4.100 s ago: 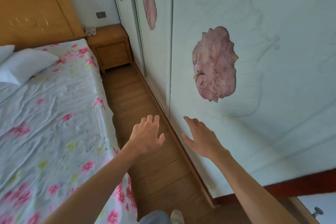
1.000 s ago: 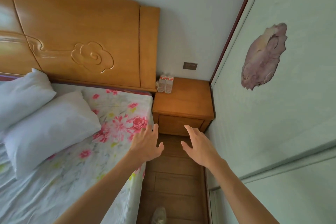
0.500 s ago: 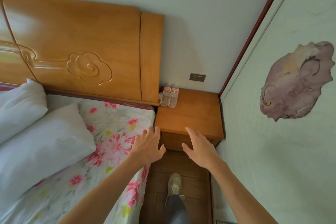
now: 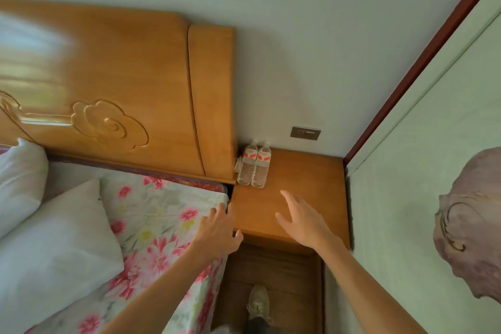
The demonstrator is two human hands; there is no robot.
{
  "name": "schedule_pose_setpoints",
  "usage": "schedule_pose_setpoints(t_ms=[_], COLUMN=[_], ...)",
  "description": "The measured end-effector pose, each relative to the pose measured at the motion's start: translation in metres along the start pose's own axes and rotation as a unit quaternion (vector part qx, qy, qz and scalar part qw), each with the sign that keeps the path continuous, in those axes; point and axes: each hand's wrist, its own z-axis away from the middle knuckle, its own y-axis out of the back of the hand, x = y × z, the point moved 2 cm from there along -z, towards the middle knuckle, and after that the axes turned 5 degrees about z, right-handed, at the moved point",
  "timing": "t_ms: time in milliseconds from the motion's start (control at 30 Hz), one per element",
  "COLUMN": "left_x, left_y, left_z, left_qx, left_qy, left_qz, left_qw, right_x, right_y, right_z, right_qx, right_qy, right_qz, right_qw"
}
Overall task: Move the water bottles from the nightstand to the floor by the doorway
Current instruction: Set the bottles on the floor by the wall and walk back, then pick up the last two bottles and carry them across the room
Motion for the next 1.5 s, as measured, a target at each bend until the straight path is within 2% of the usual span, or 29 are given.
schedule_pose_setpoints(t_ms=[500,833,1033,1267,1400,1500], left_x=[-0.004,-0.013,-0.024,-0.030,-0.027,-0.029], left_y=[0.003,-0.019,-0.038,-0.066,-0.083,-0.101], left_z=[-0.120,-0.222,-0.280,-0.329,-0.355,-0.370], left_qx=[-0.068,-0.083,-0.079,-0.077,-0.075,-0.057], left_qy=[0.034,0.040,0.024,0.021,0.023,0.027], left_qz=[0.031,0.059,0.076,0.129,0.116,0.159], left_qw=[0.997,0.994,0.994,0.988,0.990,0.985], right_x=[0.039,0.049,0.048,0.047,0.052,0.057], right_y=[-0.009,-0.037,-0.057,-0.074,-0.099,-0.110], right_z=[-0.102,-0.189,-0.245,-0.291,-0.319,-0.335], right_qx=[-0.075,-0.093,-0.131,-0.134,-0.124,-0.112], right_qy=[-0.046,-0.095,-0.125,-0.161,-0.170,-0.170], right_qz=[-0.004,-0.021,-0.031,-0.063,-0.074,-0.040], right_qw=[0.996,0.991,0.983,0.976,0.975,0.978])
